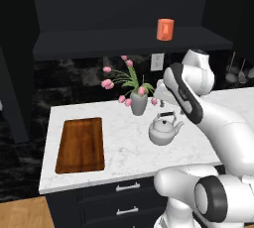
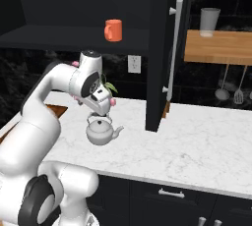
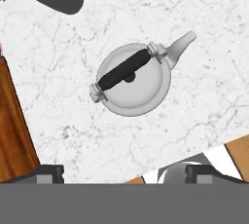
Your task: Pick the kettle from the counter and place it on the tray. Then pick the mug from the cabinet and place it on the tray. Then close the cabinet doors.
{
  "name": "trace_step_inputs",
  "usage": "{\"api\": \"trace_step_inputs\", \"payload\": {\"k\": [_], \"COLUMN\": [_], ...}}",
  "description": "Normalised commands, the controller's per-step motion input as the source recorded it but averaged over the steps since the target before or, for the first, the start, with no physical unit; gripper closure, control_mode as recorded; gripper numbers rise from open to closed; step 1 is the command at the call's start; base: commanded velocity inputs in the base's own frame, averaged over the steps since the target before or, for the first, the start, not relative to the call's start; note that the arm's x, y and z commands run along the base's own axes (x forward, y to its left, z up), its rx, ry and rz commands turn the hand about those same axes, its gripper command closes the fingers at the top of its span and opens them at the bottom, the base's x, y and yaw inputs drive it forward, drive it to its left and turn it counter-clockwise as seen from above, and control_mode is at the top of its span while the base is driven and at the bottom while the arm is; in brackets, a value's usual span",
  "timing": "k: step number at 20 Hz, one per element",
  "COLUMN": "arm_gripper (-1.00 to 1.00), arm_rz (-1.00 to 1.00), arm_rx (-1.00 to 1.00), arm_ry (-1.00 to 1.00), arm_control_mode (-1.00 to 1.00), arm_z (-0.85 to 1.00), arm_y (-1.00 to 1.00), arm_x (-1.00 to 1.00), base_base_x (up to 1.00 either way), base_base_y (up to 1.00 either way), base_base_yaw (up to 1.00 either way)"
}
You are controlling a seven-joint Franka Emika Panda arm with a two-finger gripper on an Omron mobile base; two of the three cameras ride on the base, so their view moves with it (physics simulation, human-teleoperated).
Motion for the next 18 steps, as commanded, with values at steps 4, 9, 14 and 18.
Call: {"api": "trace_step_inputs", "payload": {"k": [4,9,14,18], "arm_gripper": [-1.00,-1.00,-1.00,-1.00], "arm_rz": [0.00,0.00,0.00,0.00], "arm_rx": [0.01,0.00,0.00,0.00], "arm_ry": [0.00,0.00,0.00,0.00], "arm_control_mode": [-1.00,-1.00,-1.00,-1.00], "arm_z": [-0.23,-0.25,-0.30,-0.31], "arm_y": [0.00,0.00,-0.01,-0.01], "arm_x": [0.38,0.33,0.28,0.28], "base_base_x": [0.00,0.00,0.00,0.00], "base_base_y": [0.00,0.00,0.00,0.00], "base_base_yaw": [0.00,0.00,0.00,0.00]}}
